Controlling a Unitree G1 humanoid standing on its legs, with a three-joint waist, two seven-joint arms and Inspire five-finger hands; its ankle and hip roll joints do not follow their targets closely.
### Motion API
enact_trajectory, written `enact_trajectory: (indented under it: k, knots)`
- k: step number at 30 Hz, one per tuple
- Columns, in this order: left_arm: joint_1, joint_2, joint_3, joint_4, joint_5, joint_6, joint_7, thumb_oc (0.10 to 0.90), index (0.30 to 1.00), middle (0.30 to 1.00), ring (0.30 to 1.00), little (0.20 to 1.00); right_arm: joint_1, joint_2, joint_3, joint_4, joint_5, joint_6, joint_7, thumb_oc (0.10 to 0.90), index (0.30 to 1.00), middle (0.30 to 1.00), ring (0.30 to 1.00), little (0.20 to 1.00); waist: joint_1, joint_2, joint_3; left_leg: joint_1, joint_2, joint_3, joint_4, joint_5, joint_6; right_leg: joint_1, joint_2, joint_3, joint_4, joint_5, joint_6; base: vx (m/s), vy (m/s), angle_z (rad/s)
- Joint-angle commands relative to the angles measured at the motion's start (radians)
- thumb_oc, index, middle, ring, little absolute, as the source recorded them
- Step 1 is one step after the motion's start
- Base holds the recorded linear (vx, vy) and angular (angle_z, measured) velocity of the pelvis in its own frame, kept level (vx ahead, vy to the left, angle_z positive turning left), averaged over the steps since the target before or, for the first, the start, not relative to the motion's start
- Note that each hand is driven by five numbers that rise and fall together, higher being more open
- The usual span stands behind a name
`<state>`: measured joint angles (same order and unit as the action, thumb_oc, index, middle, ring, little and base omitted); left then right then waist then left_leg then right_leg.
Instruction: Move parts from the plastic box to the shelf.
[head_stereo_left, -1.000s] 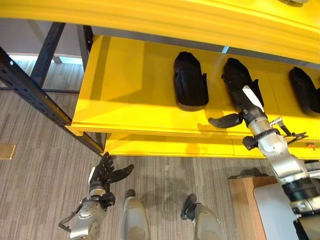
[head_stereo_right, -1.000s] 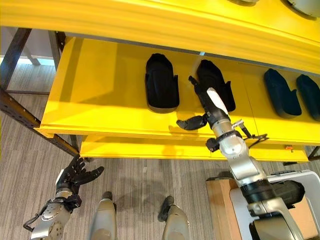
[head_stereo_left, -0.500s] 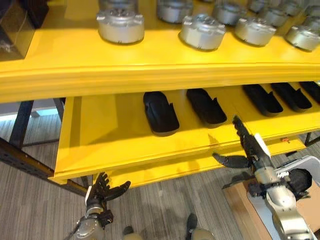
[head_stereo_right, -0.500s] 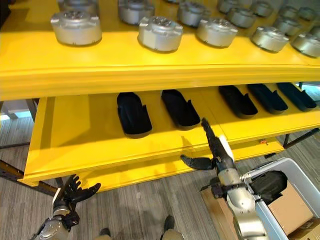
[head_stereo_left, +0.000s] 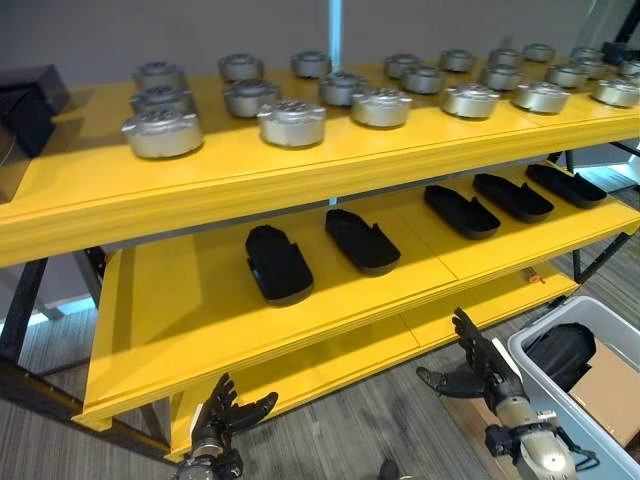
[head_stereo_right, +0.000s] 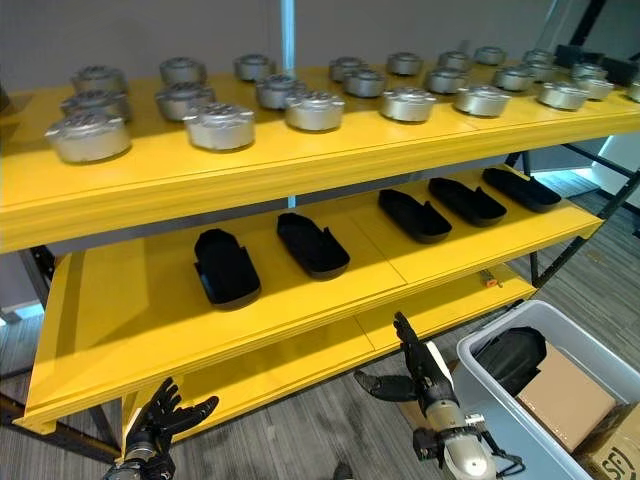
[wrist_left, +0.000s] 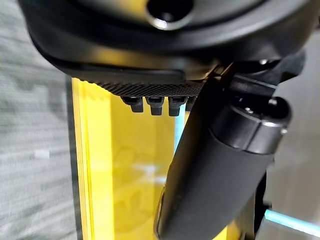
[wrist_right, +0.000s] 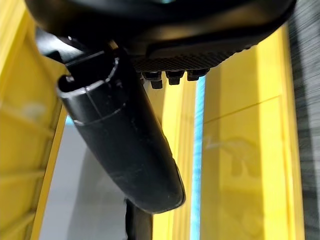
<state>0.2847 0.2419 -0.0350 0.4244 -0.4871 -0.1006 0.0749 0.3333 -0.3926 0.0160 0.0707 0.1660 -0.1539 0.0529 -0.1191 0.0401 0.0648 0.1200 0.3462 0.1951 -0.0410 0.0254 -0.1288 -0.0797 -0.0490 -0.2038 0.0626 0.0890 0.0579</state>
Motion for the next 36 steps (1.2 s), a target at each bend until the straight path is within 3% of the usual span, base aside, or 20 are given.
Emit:
enact_trajectory:
  k: [1, 4, 5, 6, 7, 8, 9, 11, 13, 15, 23, 36]
  knots:
    - [-0.146, 0.008, -0.002, -0.071, -0.002, -0.122, -0.032, 0.900, 1.000, 1.000, 1.000, 1.000, -0.070, 0.000, -0.081, -0.099, 0.048, -0.119, -0.053, 0.900, 1.000, 1.000, 1.000, 1.000, -0.018, -0.038, 0.011, -0.061, 0.055, -0.059, 0.055, 0.204, -0.034, 0.116, 0.015, 0.062, -0.047, -0.067, 0.011, -0.05, -0.255, -0.21]
    - [-0.154, -0.001, -0.013, -0.070, -0.010, -0.124, -0.029, 0.900, 1.000, 1.000, 1.000, 1.000, -0.069, 0.000, -0.079, -0.092, 0.054, -0.125, -0.061, 0.900, 1.000, 1.000, 1.000, 1.000, -0.023, -0.048, 0.027, -0.090, 0.012, -0.087, 0.162, 0.164, -0.003, 0.122, 0.022, 0.096, -0.071, -0.052, -0.004, -0.05, -0.117, -0.29]
    - [-0.152, -0.004, -0.016, -0.074, -0.013, -0.124, -0.029, 0.900, 1.000, 1.000, 1.000, 1.000, -0.070, -0.003, -0.074, -0.087, 0.044, -0.123, -0.063, 0.900, 1.000, 1.000, 1.000, 1.000, -0.016, -0.051, 0.039, -0.100, -0.026, -0.119, 0.199, 0.136, 0.011, 0.126, 0.019, 0.113, -0.079, -0.047, -0.005, -0.04, -0.035, -0.24]
    - [-0.152, -0.003, -0.016, -0.074, -0.013, -0.124, -0.029, 0.900, 1.000, 1.000, 1.000, 1.000, -0.071, -0.002, -0.074, -0.087, 0.044, -0.123, -0.063, 0.900, 1.000, 1.000, 1.000, 1.000, -0.016, -0.052, 0.037, -0.104, -0.028, -0.119, 0.199, 0.139, 0.012, 0.123, 0.018, 0.113, -0.080, -0.045, -0.005, -0.04, -0.029, -0.39]
    - [-0.141, -0.007, -0.017, -0.086, -0.015, -0.123, -0.032, 0.900, 1.000, 1.000, 1.000, 1.000, -0.091, -0.015, -0.058, -0.066, -0.001, -0.117, -0.071, 0.900, 1.000, 1.000, 1.000, 1.000, 0.021, -0.076, 0.057, -0.170, -0.214, -0.258, 0.214, 0.033, 0.060, 0.121, 0.009, 0.157, -0.092, -0.034, -0.006, -0.02, -0.047, -0.51]
    - [-0.131, -0.007, -0.010, -0.100, -0.016, -0.125, -0.036, 0.900, 1.000, 1.000, 1.000, 1.000, -0.097, -0.021, -0.055, -0.067, -0.019, -0.114, -0.070, 0.900, 1.000, 1.000, 1.000, 1.000, 0.023, -0.084, 0.057, -0.186, -0.251, -0.281, 0.196, 0.018, 0.071, 0.116, 0.013, 0.171, -0.098, -0.025, -0.004, -0.01, -0.044, -0.81]
    - [-0.130, -0.007, -0.010, -0.101, -0.016, -0.125, -0.036, 0.900, 1.000, 1.000, 1.000, 1.000, -0.097, -0.021, -0.055, -0.067, -0.020, -0.114, -0.071, 0.900, 1.000, 1.000, 1.000, 1.000, 0.024, -0.085, 0.057, -0.184, -0.252, -0.280, 0.197, 0.016, 0.072, 0.118, 0.011, 0.172, -0.099, -0.026, -0.003, 0.04, -0.010, -0.81]
    - [-0.113, -0.003, 0.008, -0.109, -0.005, -0.137, -0.036, 0.900, 1.000, 1.000, 1.000, 1.000, -0.119, -0.019, -0.044, -0.037, -0.006, -0.115, -0.061, 0.900, 1.000, 1.000, 1.000, 1.000, 0.053, -0.097, 0.068, -0.230, -0.341, -0.380, 0.146, 0.044, 0.083, 0.112, 0.032, 0.243, -0.106, -0.001, 0.005, 0.06, 0.012, -0.88]
    - [-0.108, -0.003, 0.023, -0.113, -0.006, -0.143, -0.036, 0.900, 1.000, 1.000, 1.000, 1.000, -0.147, -0.027, -0.024, -0.025, -0.020, -0.113, -0.056, 0.900, 1.000, 1.000, 1.000, 1.000, 0.078, -0.098, 0.080, -0.259, -0.395, -0.458, 0.134, 0.066, 0.081, 0.110, 0.057, 0.304, -0.099, 0.001, 0.008, 0.03, 0.018, -1.47]
    - [-0.104, -0.012, 0.031, -0.114, -0.011, -0.148, -0.033, 0.900, 1.000, 1.000, 1.000, 1.000, -0.164, -0.028, -0.013, -0.022, -0.025, -0.110, -0.048, 0.900, 1.000, 1.000, 1.000, 1.000, 0.093, -0.091, 0.085, -0.248, -0.399, -0.485, 0.114, 0.073, 0.083, 0.109, 0.078, 0.350, -0.086, -0.006, 0.010, 0.03, 0.060, -2.01]
    - [-0.074, -0.014, 0.033, -0.103, -0.015, -0.147, -0.049, 0.900, 1.000, 1.000, 1.000, 1.000, -0.130, 0.005, -0.014, -0.013, -0.014, -0.089, -0.025, 0.900, 1.000, 1.000, 1.000, 1.000, 0.079, -0.086, 0.035, -0.108, -0.349, -0.364, -0.028, 0.071, 0.114, 0.141, 0.075, 0.432, -0.109, -0.006, 0.026, 0.08, 0.109, -0.57]
    - [-0.072, 0.000, 0.027, -0.113, -0.011, -0.137, -0.036, 0.900, 1.000, 1.000, 1.000, 1.000, -0.134, 0.016, 0.027, -0.011, -0.008, -0.065, -0.008, 0.900, 1.000, 1.000, 1.000, 1.000, 0.050, -0.095, 0.016, -0.078, -0.365, -0.277, -0.046, 0.037, 0.148, 0.119, 0.043, 0.470, -0.079, -0.012, 0.063, 0.02, 0.093, -0.20]
